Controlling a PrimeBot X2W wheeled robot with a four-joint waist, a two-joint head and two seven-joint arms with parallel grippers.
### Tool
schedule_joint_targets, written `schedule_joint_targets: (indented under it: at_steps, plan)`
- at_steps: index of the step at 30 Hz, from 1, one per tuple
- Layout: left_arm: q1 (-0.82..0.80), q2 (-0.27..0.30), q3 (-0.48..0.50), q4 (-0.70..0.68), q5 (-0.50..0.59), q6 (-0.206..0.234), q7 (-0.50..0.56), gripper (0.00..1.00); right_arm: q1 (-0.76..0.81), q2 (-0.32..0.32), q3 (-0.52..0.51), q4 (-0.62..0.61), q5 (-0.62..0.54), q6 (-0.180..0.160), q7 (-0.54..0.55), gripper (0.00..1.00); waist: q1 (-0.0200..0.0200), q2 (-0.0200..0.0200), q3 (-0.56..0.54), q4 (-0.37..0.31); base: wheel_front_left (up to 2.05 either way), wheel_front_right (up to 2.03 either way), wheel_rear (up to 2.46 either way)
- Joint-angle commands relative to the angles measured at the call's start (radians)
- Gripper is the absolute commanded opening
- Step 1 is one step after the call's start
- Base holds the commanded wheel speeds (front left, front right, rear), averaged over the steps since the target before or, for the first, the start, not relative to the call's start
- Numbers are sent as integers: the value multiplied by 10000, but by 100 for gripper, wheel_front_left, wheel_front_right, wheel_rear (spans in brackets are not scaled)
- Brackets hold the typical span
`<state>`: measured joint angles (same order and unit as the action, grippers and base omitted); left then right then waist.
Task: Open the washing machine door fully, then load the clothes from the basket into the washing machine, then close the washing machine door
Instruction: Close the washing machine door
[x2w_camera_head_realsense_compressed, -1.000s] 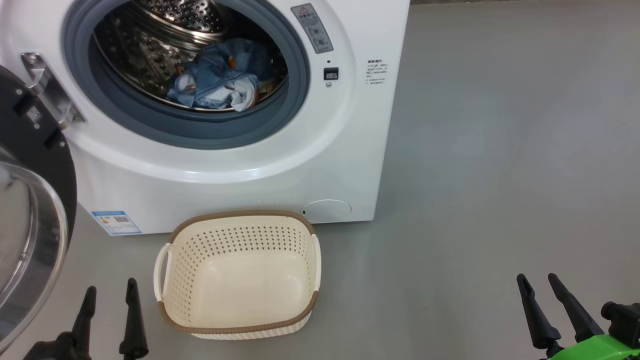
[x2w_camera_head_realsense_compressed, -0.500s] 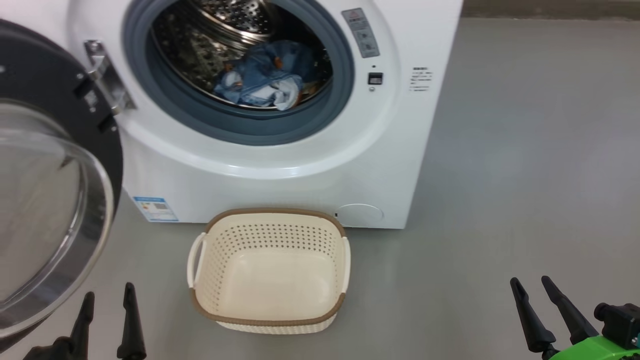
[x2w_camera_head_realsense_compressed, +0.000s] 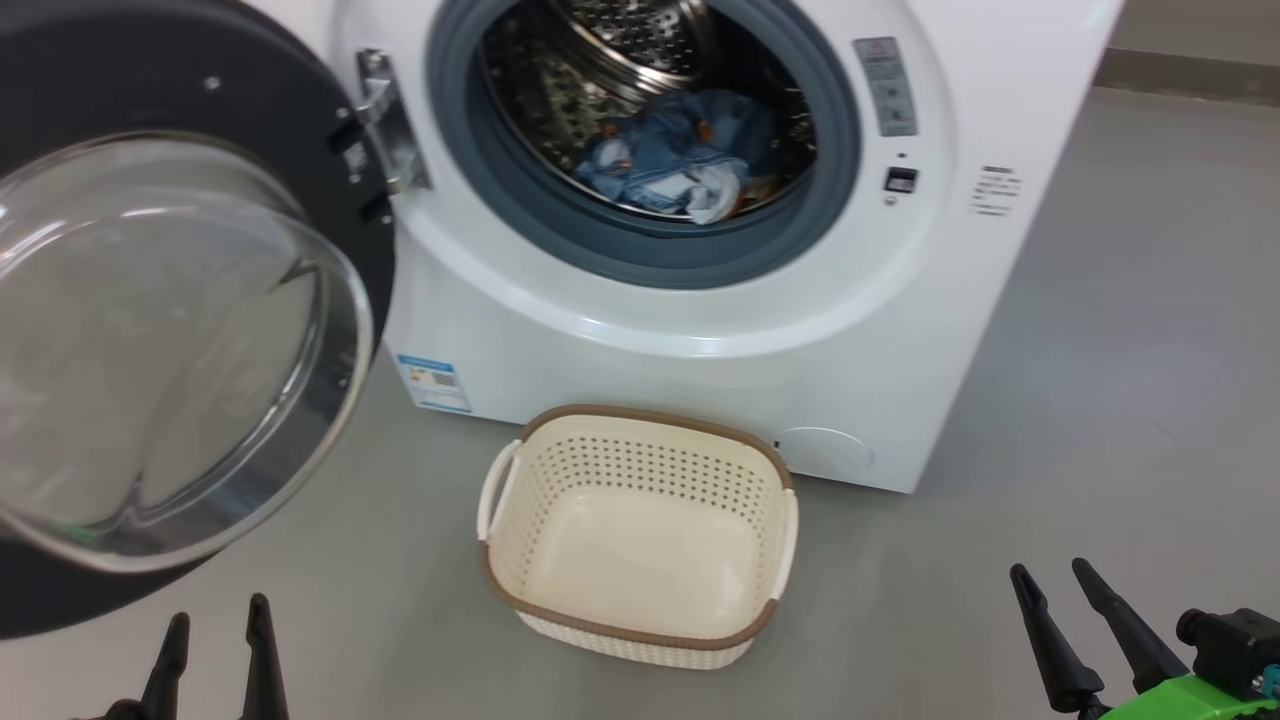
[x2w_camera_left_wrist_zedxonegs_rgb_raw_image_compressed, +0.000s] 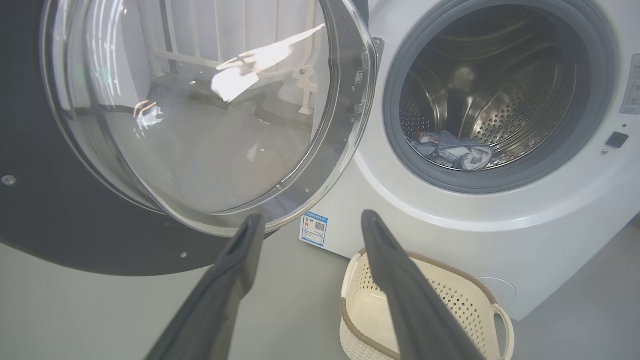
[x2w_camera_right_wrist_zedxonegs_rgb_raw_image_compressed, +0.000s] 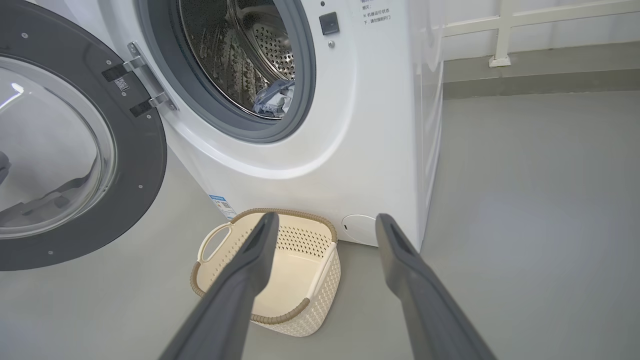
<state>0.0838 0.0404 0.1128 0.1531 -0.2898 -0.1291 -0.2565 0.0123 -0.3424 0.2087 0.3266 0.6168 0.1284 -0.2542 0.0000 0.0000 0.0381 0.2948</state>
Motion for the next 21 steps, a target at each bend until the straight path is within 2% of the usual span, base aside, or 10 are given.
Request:
schedule_joint_targets:
  at_steps: [1,14,21]
  plan:
    - [-65,99,389,-202,-125,-15,-53,100,-264,-211,278,-194,21,23,-76,100,0,0,-28,633,0,0,0]
    - [19,99,431,-228,-273,73,-53,100,-469,-264,589,-150,52,23,-76,100,0,0,105,1827,0,0,0]
    - [26,99,438,-293,-410,155,-53,100,-608,-302,699,-131,59,23,-76,100,0,0,170,2228,0,0,0]
